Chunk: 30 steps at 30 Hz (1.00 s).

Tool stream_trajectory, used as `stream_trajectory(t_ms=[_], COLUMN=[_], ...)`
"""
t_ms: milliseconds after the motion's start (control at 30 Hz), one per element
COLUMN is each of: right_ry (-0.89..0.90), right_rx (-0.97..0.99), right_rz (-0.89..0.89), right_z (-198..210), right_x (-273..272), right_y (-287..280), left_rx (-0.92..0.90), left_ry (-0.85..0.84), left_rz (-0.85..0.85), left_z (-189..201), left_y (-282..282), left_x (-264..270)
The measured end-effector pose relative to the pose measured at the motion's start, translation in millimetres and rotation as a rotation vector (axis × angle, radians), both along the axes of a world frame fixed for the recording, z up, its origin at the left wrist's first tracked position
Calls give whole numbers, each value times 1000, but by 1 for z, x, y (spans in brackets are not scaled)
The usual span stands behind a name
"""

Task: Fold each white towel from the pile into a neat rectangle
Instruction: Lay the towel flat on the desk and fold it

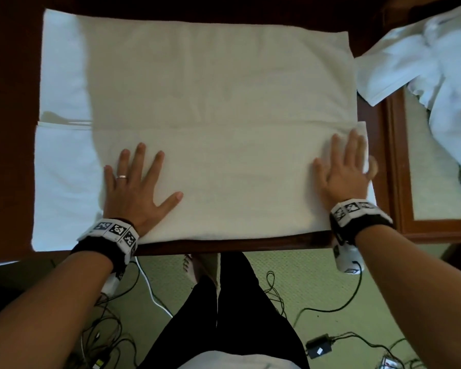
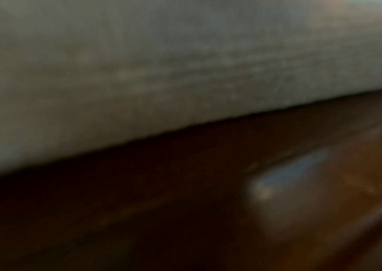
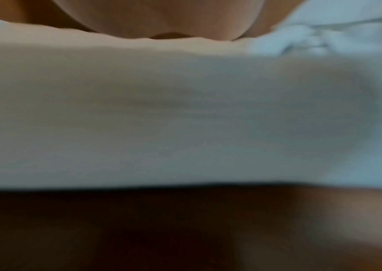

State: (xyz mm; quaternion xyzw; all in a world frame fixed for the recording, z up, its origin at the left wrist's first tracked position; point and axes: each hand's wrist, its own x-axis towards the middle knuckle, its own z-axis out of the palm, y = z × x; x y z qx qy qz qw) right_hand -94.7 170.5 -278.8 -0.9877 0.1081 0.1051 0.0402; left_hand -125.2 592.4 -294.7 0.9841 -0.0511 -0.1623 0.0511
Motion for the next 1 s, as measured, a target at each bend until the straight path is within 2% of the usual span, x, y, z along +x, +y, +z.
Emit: stream_trajectory(t_ms=[100,133,200,267,367,433,500,600,700,800,900,1000], right_ry=[-9,36,88,84,108,106,127,189,241,278,300,280], right_rx=[61,74,86,83,82,91,99,111,111,102,115,151], right_rz=[339,406,407,384,398,387,373,370,373,364,334,308], right_z=[-4,-8,-14,-17,-16,-12,-8,0,7,16,30,44], right_x=[-5,-9,-13,-11,-8,-6,-4,0,-7,-26,-35,-16], right_y=[64,80,94,93,91,94,96,94,94,96,97,97], left_rx=[13,27,71,131,258,275,208,104,37,-14,-22,-2], left_ry=[14,22,39,51,140,149,52,88,129,106,157,273], left_rz=[-203,-284,-375,-305,29,194,157,-65,18,89,98,106], left_z=[3,2,0,0,11,22,29,25,19,33,53,71], left_y=[-11,-11,3,37,96,113,102,64,42,36,37,41], left_x=[-1,-2,2,16,39,51,53,33,4,-8,5,40])
